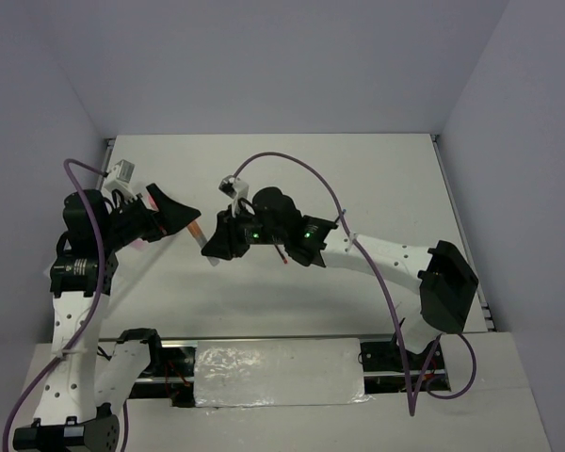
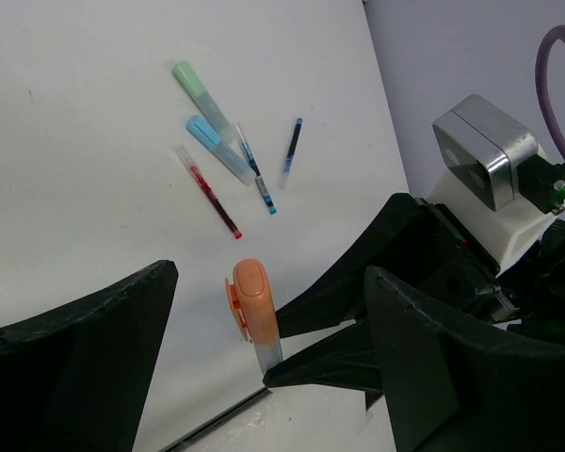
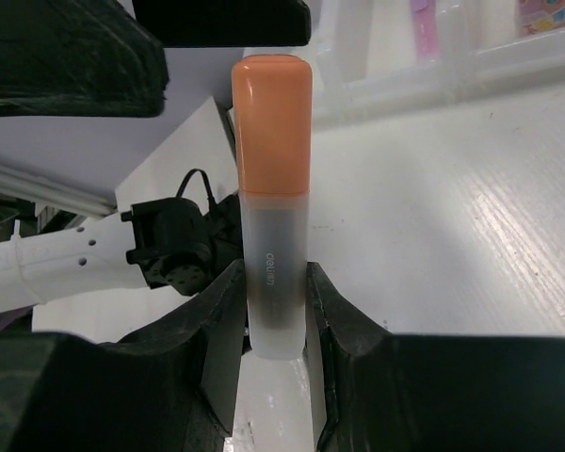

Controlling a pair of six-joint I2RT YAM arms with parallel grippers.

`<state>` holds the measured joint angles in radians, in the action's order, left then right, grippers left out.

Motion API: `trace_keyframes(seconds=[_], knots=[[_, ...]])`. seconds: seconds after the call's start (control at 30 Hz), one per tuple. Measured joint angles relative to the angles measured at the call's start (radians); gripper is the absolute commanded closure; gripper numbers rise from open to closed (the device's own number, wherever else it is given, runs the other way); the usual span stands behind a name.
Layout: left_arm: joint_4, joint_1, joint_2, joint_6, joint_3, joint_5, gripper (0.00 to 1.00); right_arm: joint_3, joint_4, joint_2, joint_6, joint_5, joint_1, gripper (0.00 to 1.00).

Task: Sort the stationery into containers
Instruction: Place the pen in the storage box.

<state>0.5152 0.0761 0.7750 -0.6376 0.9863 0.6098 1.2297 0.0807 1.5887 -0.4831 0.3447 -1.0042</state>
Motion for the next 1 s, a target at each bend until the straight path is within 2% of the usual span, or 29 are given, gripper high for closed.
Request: trace_keyframes(seconds=[0.1, 0.13, 0.2, 0.23, 0.3, 0.33, 0.4, 0.5, 0.57, 0.67, 0.83, 0.9, 1.0], knots=[[0.0, 0.0, 0.007, 0.0, -0.005, 0.006, 0.18, 0.013, -0.003, 0.001, -0.003, -0.012, -0.011, 0.73], [0.0, 0.0, 0.01, 0.0, -0.008, 0.007, 0.35, 0.023, -0.006, 0.002, -0.001, -0.021, -0.014, 0.72], [0.003, 0.0, 0.02, -0.006, -0.013, 0.011, 0.53, 0.057, -0.023, 0.008, 0.006, -0.051, -0.026, 0.72], [0.002, 0.0, 0.027, -0.004, -0.013, 0.013, 0.67, 0.079, -0.03, 0.013, 0.01, -0.068, -0.035, 0.72], [-0.011, 0.0, 0.036, -0.018, -0.013, 0.028, 0.73, 0.116, -0.059, 0.028, 0.019, -0.108, -0.048, 0.71], [-0.013, 0.0, 0.037, -0.016, -0.013, 0.026, 0.81, 0.129, -0.069, 0.039, 0.021, -0.122, -0.052, 0.7], [-0.016, 0.003, 0.047, -0.016, -0.013, 0.01, 0.98, 0.186, -0.119, 0.072, 0.027, -0.145, -0.056, 0.64], [0.006, 0.005, 0.078, -0.01, 0.016, -0.046, 1.0, 0.271, -0.18, 0.125, 0.035, -0.18, -0.058, 0.01], [0.065, -0.003, 0.11, 0.006, 0.065, -0.15, 1.0, 0.297, -0.185, 0.14, 0.045, -0.216, -0.056, 0.0], [0.154, 0.008, 0.189, 0.009, 0.175, -0.405, 1.0, 0.247, -0.198, 0.09, 0.043, -0.304, -0.04, 0.0], [0.193, 0.174, 0.381, 0.008, 0.259, -0.76, 1.0, 0.04, -0.294, -0.114, 0.058, -0.438, 0.007, 0.0], [0.191, 0.229, 0.483, 0.006, 0.267, -0.848, 1.0, 0.012, -0.349, -0.185, 0.077, -0.489, 0.013, 0.0], [0.19, 0.28, 0.63, 0.006, 0.271, -0.906, 1.0, -0.016, -0.396, -0.281, 0.108, -0.534, 0.011, 0.0]])
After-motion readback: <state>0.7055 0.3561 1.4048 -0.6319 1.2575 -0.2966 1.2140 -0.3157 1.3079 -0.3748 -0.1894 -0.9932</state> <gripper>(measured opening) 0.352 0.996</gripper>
